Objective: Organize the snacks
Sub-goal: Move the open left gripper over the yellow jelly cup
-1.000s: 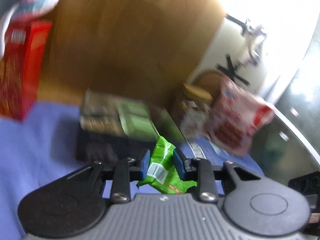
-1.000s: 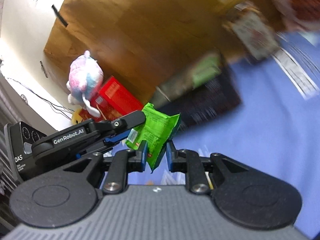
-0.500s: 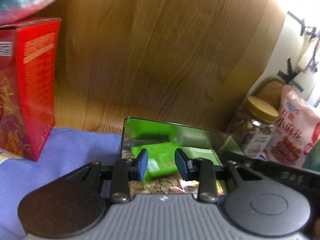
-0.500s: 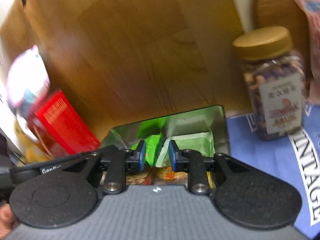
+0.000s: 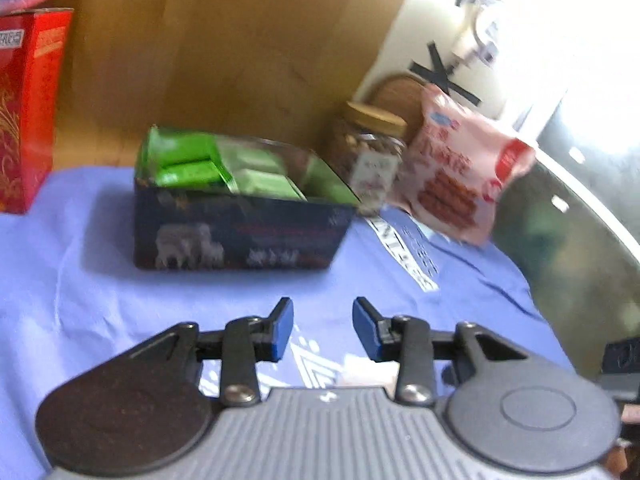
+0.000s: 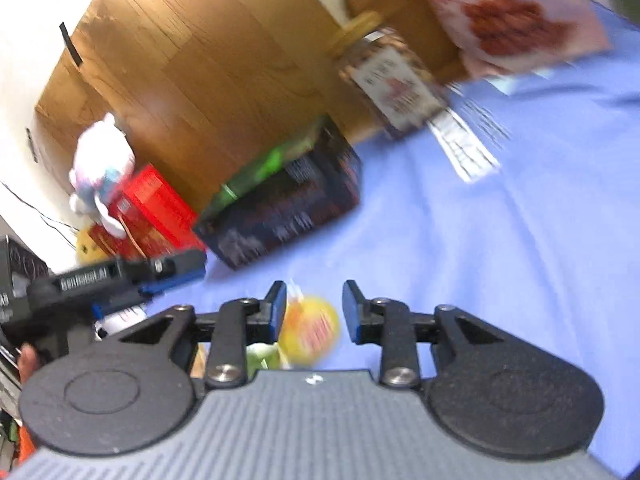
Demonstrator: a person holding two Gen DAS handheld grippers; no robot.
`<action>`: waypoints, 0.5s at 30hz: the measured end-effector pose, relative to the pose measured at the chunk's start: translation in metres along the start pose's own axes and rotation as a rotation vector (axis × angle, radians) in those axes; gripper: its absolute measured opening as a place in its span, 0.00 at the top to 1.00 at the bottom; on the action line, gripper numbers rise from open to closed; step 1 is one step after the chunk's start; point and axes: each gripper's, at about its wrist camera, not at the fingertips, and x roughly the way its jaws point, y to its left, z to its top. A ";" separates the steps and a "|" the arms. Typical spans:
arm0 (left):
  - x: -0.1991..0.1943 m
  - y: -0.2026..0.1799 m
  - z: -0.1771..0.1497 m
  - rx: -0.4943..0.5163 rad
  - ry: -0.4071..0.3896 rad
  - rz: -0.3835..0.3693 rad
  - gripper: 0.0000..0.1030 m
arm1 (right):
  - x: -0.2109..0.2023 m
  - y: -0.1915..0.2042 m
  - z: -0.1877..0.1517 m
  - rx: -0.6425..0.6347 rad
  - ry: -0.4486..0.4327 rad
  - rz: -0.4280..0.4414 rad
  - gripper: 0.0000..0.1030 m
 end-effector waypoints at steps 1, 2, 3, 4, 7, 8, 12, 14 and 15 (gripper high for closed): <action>-0.001 -0.002 -0.005 0.005 0.005 0.001 0.65 | -0.003 0.000 -0.007 -0.011 0.014 -0.021 0.66; -0.001 -0.004 -0.009 0.007 0.010 -0.005 0.65 | -0.003 0.000 -0.011 -0.026 0.023 -0.038 0.66; -0.002 -0.005 -0.011 0.006 0.012 -0.012 0.65 | -0.007 0.001 -0.017 -0.040 0.021 -0.058 0.66; -0.003 -0.009 -0.013 0.007 0.013 -0.021 0.65 | -0.011 0.001 -0.021 -0.049 0.017 -0.074 0.66; -0.002 -0.020 -0.014 0.033 0.006 -0.029 0.63 | -0.016 -0.001 -0.024 -0.048 0.025 -0.093 0.66; -0.001 -0.024 -0.014 0.036 0.005 -0.024 0.62 | -0.019 0.001 -0.024 -0.058 0.020 -0.102 0.66; -0.001 -0.034 -0.014 0.027 -0.001 -0.044 0.62 | -0.031 0.001 -0.024 -0.069 -0.002 -0.096 0.66; 0.001 -0.039 -0.015 0.027 0.008 -0.036 0.62 | -0.042 0.002 -0.027 -0.089 -0.019 -0.106 0.66; 0.005 -0.043 -0.014 0.028 0.021 -0.030 0.62 | -0.047 0.004 -0.028 -0.105 -0.030 -0.112 0.66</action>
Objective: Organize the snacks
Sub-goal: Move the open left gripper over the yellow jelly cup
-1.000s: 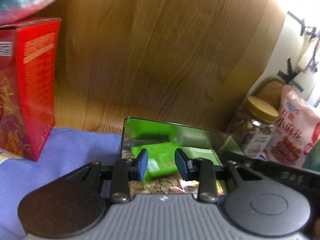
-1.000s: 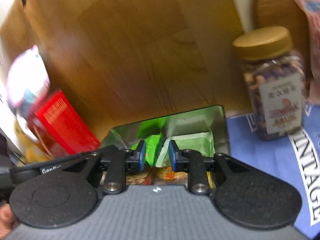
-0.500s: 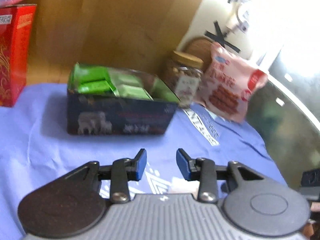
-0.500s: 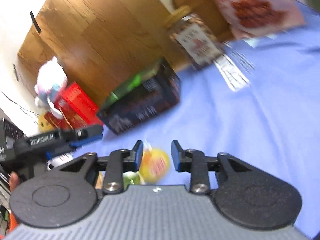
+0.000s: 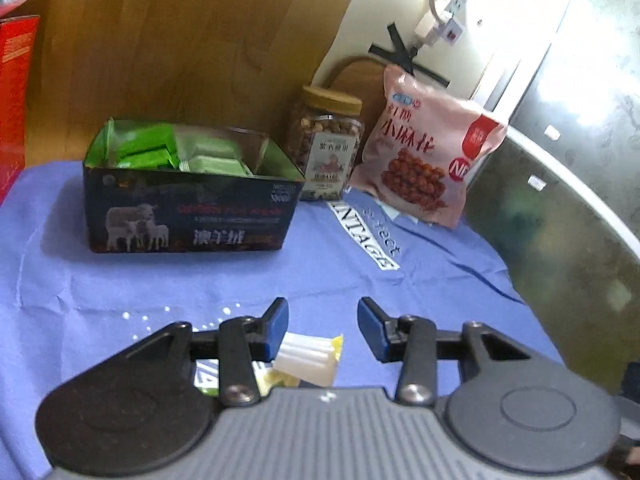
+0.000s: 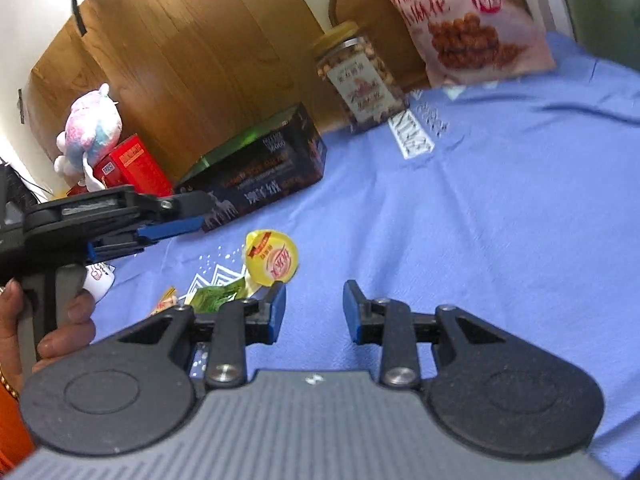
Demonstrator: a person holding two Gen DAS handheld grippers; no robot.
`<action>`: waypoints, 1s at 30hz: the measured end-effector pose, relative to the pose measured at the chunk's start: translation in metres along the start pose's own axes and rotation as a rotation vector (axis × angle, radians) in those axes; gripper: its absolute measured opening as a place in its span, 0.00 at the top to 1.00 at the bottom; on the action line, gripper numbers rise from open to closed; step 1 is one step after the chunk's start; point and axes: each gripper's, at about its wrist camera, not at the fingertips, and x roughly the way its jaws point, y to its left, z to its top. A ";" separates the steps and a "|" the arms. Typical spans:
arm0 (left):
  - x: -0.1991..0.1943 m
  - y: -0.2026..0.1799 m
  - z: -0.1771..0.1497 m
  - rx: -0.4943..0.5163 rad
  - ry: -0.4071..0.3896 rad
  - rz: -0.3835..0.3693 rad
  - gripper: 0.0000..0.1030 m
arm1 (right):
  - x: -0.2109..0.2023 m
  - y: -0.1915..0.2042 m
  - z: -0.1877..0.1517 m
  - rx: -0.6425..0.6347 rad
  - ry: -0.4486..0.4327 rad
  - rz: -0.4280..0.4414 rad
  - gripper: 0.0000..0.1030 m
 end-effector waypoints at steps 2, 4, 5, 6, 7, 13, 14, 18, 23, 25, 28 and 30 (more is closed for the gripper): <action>0.003 -0.007 0.001 0.007 0.000 -0.002 0.62 | -0.008 0.002 -0.001 -0.032 -0.016 -0.014 0.66; 0.002 -0.011 0.000 0.005 -0.020 -0.012 0.62 | -0.013 0.001 -0.004 -0.052 -0.028 -0.031 0.66; 0.001 -0.011 -0.003 -0.002 -0.026 -0.017 0.62 | -0.014 0.000 -0.007 -0.054 -0.029 -0.038 0.66; 0.001 -0.011 -0.005 -0.004 -0.026 -0.017 0.62 | -0.014 -0.001 -0.010 -0.052 -0.025 -0.045 0.66; 0.000 -0.010 -0.007 -0.001 -0.024 -0.009 0.62 | -0.012 -0.003 -0.014 -0.048 -0.018 -0.050 0.66; 0.003 -0.010 -0.012 0.004 0.002 0.018 0.62 | -0.003 -0.013 -0.022 -0.011 0.005 -0.048 0.66; 0.002 -0.012 -0.011 0.008 -0.003 0.020 0.62 | -0.003 -0.013 -0.022 -0.011 0.004 -0.046 0.66; -0.005 -0.015 -0.011 0.025 -0.035 0.030 0.62 | 0.001 -0.010 -0.020 -0.035 0.022 -0.034 0.66; -0.017 -0.015 -0.013 0.055 -0.068 0.075 0.62 | 0.015 -0.002 -0.019 -0.071 0.062 -0.007 0.66; -0.022 -0.016 -0.016 0.074 -0.080 0.090 0.62 | 0.017 0.003 -0.019 -0.098 0.057 -0.015 0.66; -0.022 -0.021 -0.028 0.152 -0.076 0.169 0.62 | 0.022 0.005 -0.025 -0.106 0.056 -0.027 0.66; -0.024 -0.021 -0.034 0.194 -0.079 0.218 0.62 | 0.022 0.007 -0.027 -0.122 0.042 -0.036 0.66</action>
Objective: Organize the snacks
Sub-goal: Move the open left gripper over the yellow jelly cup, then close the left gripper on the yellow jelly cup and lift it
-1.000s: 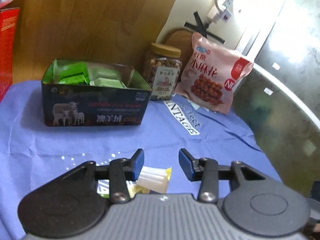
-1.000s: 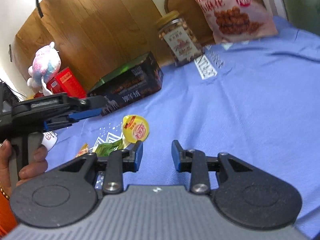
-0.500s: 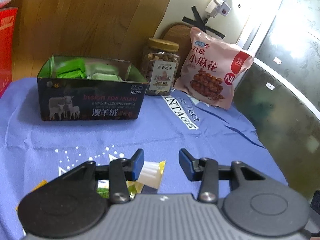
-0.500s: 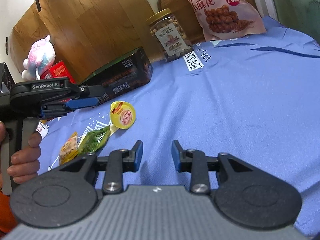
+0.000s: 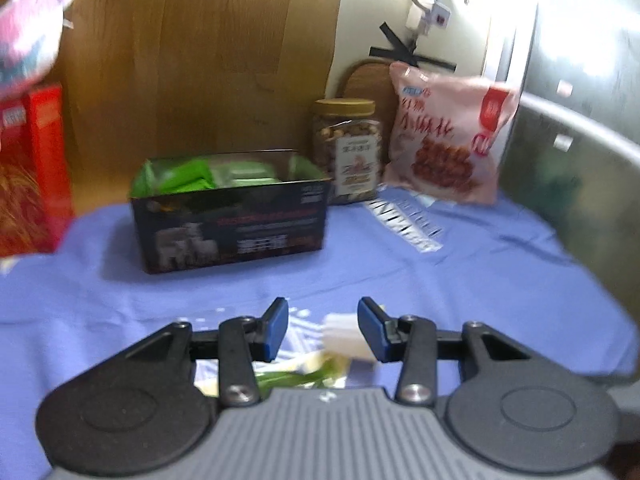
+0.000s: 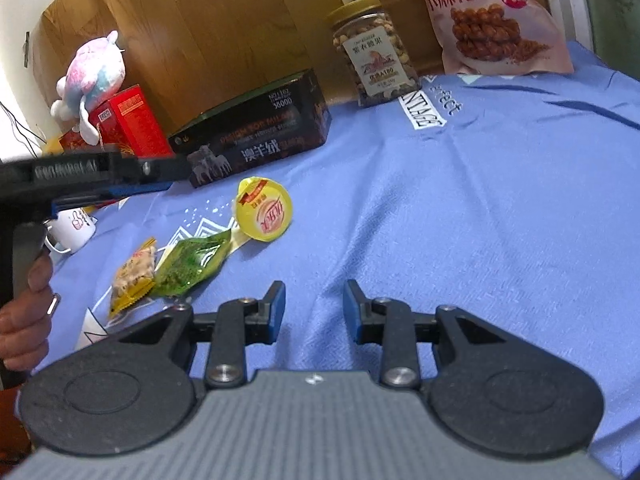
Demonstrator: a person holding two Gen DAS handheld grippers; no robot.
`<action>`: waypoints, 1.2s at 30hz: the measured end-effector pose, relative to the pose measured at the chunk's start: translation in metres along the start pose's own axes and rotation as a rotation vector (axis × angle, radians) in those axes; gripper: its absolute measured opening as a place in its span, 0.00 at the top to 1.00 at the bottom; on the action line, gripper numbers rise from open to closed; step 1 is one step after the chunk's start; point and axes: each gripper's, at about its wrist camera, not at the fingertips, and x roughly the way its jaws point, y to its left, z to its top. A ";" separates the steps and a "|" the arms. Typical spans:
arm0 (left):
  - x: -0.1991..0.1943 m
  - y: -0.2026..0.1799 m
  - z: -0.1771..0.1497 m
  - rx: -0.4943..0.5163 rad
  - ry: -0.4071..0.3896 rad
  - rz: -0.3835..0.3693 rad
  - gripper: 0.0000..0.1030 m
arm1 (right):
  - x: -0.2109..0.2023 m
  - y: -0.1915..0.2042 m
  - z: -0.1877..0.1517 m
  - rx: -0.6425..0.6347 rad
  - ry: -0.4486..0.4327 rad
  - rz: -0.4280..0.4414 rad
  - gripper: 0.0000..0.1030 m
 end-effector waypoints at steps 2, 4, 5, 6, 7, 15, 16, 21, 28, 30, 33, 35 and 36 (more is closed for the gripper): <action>-0.004 0.008 0.000 -0.027 -0.005 -0.008 0.62 | -0.004 0.002 0.002 -0.032 -0.029 -0.016 0.66; -0.009 0.021 0.001 -0.088 0.003 -0.038 0.62 | -0.007 0.001 0.006 -0.070 -0.059 -0.032 0.66; -0.009 0.026 0.000 -0.111 0.009 -0.054 0.62 | -0.008 0.001 0.009 -0.089 -0.070 -0.032 0.66; -0.010 0.030 0.000 -0.132 0.018 -0.075 0.62 | -0.007 0.000 0.012 -0.103 -0.080 -0.023 0.66; -0.009 0.033 -0.001 -0.148 0.028 -0.093 0.62 | -0.006 0.001 0.015 -0.119 -0.089 -0.012 0.66; 0.015 0.012 0.001 -0.070 0.061 -0.117 0.40 | 0.035 0.021 0.036 -0.251 -0.030 0.069 0.54; 0.022 0.008 0.003 -0.046 0.068 -0.109 0.40 | 0.042 0.024 0.038 -0.271 -0.021 0.077 0.53; 0.060 -0.004 0.009 0.006 0.138 -0.120 0.52 | 0.079 0.033 0.046 -0.322 0.032 0.093 0.41; 0.075 -0.003 0.007 -0.026 0.181 -0.187 0.67 | 0.077 0.030 0.044 -0.283 0.007 0.105 0.55; 0.072 -0.007 0.008 -0.029 0.182 -0.214 0.67 | 0.068 0.029 0.042 -0.260 -0.016 0.093 0.55; 0.069 -0.017 0.006 -0.016 0.186 -0.238 0.67 | 0.056 0.026 0.036 -0.234 -0.039 0.066 0.55; 0.068 -0.022 0.006 -0.010 0.184 -0.248 0.67 | 0.053 0.024 0.036 -0.226 -0.039 0.049 0.55; 0.068 -0.023 0.006 -0.013 0.184 -0.255 0.67 | 0.050 0.024 0.035 -0.226 -0.041 0.039 0.55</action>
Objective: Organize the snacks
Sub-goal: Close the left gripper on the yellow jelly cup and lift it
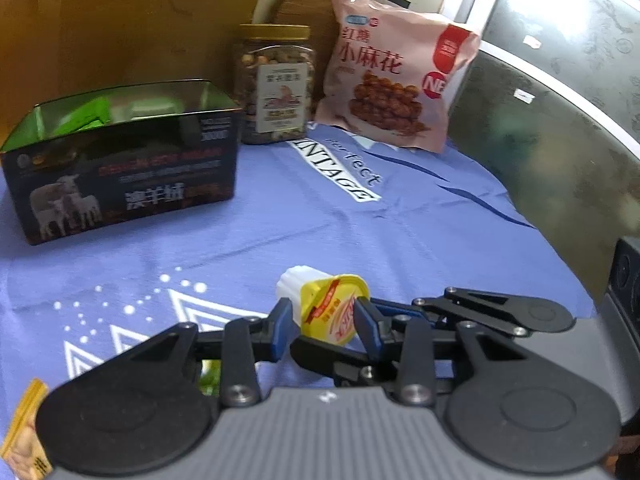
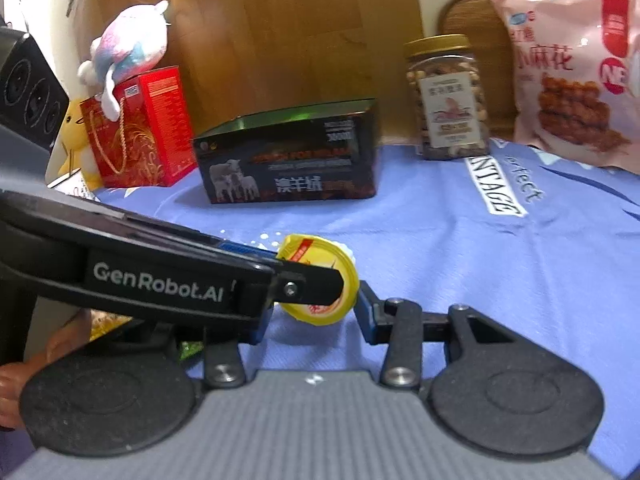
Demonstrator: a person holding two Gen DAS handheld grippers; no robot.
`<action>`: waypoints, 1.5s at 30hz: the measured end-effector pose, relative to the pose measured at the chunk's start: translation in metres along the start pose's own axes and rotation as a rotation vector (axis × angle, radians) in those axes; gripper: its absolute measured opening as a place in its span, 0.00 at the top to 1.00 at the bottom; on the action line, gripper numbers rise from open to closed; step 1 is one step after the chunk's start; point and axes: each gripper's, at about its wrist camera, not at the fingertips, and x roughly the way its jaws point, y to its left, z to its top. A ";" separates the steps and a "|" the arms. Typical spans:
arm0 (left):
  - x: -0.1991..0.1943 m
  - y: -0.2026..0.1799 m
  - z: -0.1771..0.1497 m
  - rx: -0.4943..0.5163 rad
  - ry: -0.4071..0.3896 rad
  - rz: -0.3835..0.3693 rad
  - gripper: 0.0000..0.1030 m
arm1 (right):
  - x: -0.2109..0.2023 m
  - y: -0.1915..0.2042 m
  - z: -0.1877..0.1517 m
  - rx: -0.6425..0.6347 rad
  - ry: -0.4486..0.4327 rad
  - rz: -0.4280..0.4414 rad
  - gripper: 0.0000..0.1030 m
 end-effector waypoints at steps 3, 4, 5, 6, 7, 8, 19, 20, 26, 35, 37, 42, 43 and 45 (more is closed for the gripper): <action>-0.001 -0.004 0.000 -0.010 -0.002 -0.026 0.67 | -0.006 -0.001 0.000 0.004 -0.005 -0.024 0.55; -0.001 -0.006 0.000 -0.009 -0.004 -0.033 0.67 | -0.008 -0.001 0.000 -0.001 -0.010 -0.032 0.55; -0.001 -0.008 0.000 -0.006 -0.005 -0.036 0.67 | -0.010 -0.001 0.000 -0.006 -0.014 -0.040 0.55; -0.002 -0.010 -0.001 -0.004 -0.007 -0.036 0.67 | -0.012 -0.001 0.000 -0.008 -0.018 -0.047 0.55; -0.002 -0.012 -0.001 0.000 -0.009 -0.037 0.67 | -0.014 -0.001 -0.001 -0.009 -0.020 -0.053 0.55; -0.002 -0.013 -0.001 0.001 -0.009 -0.037 0.67 | -0.015 -0.001 -0.001 -0.008 -0.022 -0.056 0.55; -0.002 -0.039 0.011 0.029 -0.023 -0.066 0.67 | -0.036 -0.012 0.001 0.009 -0.064 -0.094 0.55; -0.003 -0.042 0.011 0.027 -0.030 -0.074 0.67 | -0.039 -0.014 0.002 0.008 -0.070 -0.102 0.56; -0.006 -0.040 0.001 0.013 -0.019 -0.063 0.67 | -0.042 -0.010 -0.006 0.008 -0.069 -0.105 0.56; -0.022 -0.015 -0.004 -0.022 -0.039 -0.025 0.67 | -0.026 0.007 -0.002 -0.015 -0.058 -0.061 0.56; -0.023 -0.010 -0.004 -0.032 -0.041 -0.025 0.67 | -0.023 0.010 0.000 -0.022 -0.057 -0.061 0.56; -0.022 0.000 -0.007 -0.047 -0.039 -0.032 0.67 | -0.017 0.016 0.000 -0.033 -0.044 -0.062 0.56; -0.022 0.002 -0.008 -0.050 -0.039 -0.034 0.67 | -0.017 0.017 0.000 -0.035 -0.041 -0.063 0.56; -0.022 0.004 -0.010 -0.058 -0.040 -0.038 0.67 | -0.015 0.019 0.000 -0.040 -0.035 -0.066 0.56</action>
